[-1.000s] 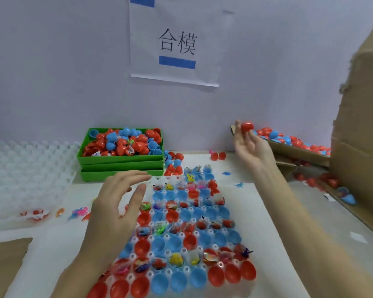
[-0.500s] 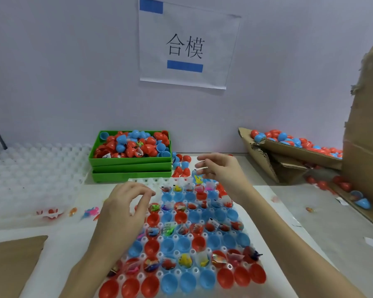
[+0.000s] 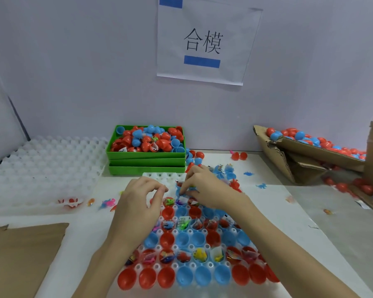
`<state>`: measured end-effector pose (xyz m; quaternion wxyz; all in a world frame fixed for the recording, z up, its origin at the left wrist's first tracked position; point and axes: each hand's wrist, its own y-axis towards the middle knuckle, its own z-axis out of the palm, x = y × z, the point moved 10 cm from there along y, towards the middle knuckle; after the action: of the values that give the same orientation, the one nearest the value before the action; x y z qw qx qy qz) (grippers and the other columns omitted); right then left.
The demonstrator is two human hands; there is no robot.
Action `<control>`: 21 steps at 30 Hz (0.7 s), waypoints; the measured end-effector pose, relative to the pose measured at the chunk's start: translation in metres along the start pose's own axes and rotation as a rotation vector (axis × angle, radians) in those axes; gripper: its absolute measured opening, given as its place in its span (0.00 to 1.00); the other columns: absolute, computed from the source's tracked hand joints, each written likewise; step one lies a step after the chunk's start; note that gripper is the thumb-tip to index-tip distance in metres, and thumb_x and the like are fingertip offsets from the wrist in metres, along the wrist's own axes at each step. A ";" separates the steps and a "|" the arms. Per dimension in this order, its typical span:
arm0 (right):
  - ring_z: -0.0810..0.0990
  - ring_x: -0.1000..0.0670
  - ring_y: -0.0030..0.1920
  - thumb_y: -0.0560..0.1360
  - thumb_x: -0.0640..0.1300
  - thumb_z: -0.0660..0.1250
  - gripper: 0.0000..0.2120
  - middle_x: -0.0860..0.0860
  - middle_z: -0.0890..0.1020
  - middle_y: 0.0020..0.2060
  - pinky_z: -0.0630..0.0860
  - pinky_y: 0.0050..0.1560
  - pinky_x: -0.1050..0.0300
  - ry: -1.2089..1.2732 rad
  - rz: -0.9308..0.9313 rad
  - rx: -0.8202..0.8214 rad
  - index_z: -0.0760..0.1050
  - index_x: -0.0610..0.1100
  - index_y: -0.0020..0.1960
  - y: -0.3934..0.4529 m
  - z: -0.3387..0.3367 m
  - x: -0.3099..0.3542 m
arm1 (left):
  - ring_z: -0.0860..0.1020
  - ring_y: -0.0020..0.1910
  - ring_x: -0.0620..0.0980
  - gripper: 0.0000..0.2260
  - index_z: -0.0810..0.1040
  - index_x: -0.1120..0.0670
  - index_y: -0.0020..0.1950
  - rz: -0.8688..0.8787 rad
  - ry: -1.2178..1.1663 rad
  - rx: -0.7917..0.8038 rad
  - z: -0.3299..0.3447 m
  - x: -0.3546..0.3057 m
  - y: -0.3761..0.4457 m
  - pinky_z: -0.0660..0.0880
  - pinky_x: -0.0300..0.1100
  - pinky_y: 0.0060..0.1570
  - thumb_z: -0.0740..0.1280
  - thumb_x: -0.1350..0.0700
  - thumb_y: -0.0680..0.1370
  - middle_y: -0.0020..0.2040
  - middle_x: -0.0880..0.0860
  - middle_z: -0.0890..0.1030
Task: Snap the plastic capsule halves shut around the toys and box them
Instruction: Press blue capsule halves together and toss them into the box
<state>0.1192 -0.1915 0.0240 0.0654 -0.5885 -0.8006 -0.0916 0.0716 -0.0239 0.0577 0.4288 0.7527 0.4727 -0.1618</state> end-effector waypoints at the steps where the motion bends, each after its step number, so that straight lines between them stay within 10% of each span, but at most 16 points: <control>1: 0.66 0.49 0.61 0.81 0.44 0.70 0.10 0.50 0.73 0.59 0.64 0.62 0.56 -0.001 0.000 0.009 0.85 0.53 0.60 -0.001 0.000 -0.001 | 0.78 0.54 0.45 0.05 0.86 0.53 0.50 0.000 0.001 0.001 0.000 0.000 0.000 0.75 0.41 0.56 0.70 0.59 0.82 0.49 0.45 0.82; 21: 0.81 0.58 0.53 0.77 0.40 0.74 0.07 0.61 0.83 0.50 0.77 0.52 0.68 0.497 -0.135 -0.361 0.88 0.50 0.51 -0.091 -0.049 0.039 | 0.86 0.50 0.41 0.06 0.86 0.49 0.54 -0.149 -0.441 0.148 0.023 0.000 -0.001 0.82 0.37 0.52 0.70 0.52 0.80 0.48 0.42 0.87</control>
<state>0.0207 -0.1928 0.0737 0.1472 -0.4959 -0.7680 -0.3775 0.0747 -0.0422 0.0436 0.4521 0.6915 0.4088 -0.3877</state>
